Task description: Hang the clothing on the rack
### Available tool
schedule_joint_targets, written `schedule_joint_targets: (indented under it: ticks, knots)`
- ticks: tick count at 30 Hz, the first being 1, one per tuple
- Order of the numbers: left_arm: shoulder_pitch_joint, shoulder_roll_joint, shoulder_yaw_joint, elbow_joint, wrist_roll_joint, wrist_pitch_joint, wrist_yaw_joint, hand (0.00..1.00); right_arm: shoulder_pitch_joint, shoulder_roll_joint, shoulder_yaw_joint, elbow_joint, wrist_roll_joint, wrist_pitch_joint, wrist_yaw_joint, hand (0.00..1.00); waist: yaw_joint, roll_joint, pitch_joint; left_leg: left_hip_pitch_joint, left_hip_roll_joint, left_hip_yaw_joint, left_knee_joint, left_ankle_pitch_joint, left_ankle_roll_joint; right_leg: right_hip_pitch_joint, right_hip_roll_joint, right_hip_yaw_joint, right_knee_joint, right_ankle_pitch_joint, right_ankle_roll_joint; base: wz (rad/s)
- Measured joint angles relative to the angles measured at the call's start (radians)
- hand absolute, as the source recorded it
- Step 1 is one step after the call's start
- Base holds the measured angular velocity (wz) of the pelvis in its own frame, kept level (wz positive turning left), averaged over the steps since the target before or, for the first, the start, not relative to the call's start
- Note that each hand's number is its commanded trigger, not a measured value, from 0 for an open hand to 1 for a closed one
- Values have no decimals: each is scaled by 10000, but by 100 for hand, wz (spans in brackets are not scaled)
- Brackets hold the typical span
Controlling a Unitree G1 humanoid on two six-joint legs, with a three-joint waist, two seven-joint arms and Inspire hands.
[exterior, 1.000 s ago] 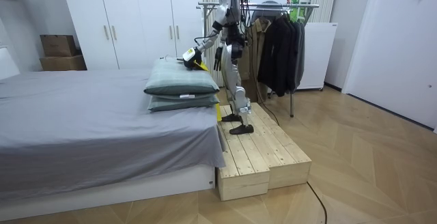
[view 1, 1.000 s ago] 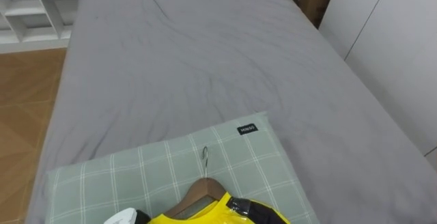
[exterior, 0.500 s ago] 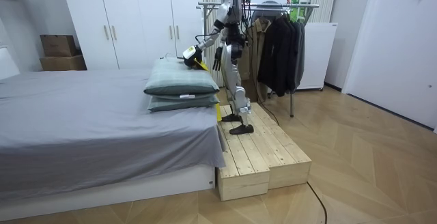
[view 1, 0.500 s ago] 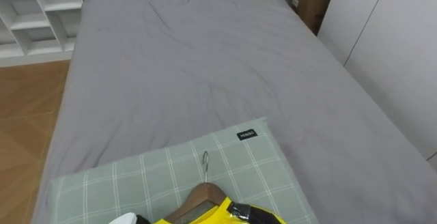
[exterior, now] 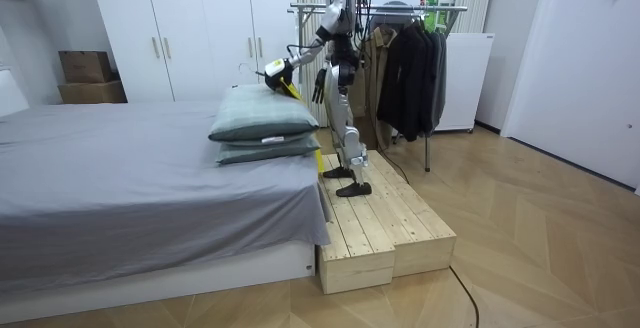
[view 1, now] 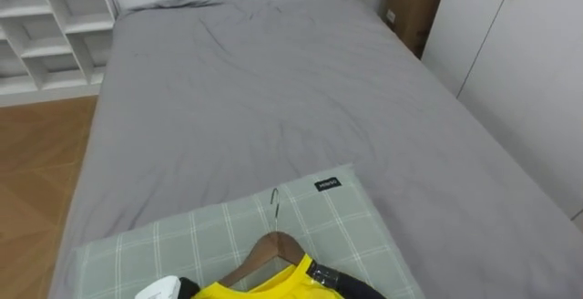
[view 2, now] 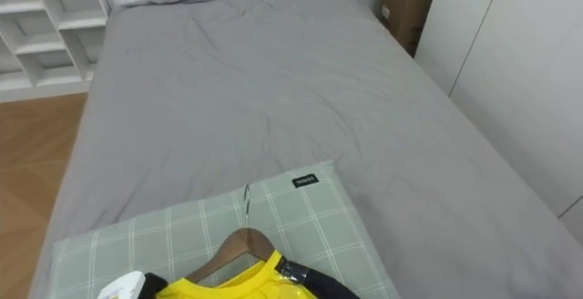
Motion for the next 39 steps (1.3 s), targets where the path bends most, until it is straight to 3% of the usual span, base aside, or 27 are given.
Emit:
schedule_joint_targets:
  ticks: [5, 13, 16, 21, 33, 39]
  knots:
    - [516, 129, 246, -1084, 20, -16, 166, 100, 210, -25, -456, -25, -6, -4, 4, 0, 38, -69, -4, 303, -7, -19, -26, -1, 0, 388, -10, -22, -185, -7, 6, 2]
    - [540, 142, 414, -1120, 19, -199, 244, 100, 485, -68, -1075, -21, -5, -79, -10, 0, 0, -129, -15, 450, -6, -85, -18, -2, -1, 552, -12, -55, -186, -6, 5, 2]
    - [555, 244, 415, -1719, 31, -302, 407, 100, 522, -72, -1141, -25, -7, -105, -51, 0, 24, -110, -10, 438, -8, -94, -6, -2, -1, 548, -13, -61, -192, -7, 5, 0]
    - [613, 355, 713, -2721, 9, -984, 993, 100, 614, -73, -1157, -41, -11, -178, -221, 0, 35, -22, -46, 604, -5, -95, -6, -1, -2, 731, -13, -76, -199, -7, 6, 0]
    - [703, 352, 766, -2774, 20, -1009, 1104, 100, 703, -73, -1358, -12, -145, -175, -331, 0, 23, 21, -50, 889, -17, -219, -22, -4, -4, 1014, 7, -52, -337, 3, 10, 1]
    - [730, 362, 767, -2999, 30, -1015, 1107, 100, 767, -77, -1458, -11, -300, -173, -460, 0, 30, 120, -95, 944, -10, -208, -70, -4, -5, 1075, 13, -41, -317, 5, 7, 0]
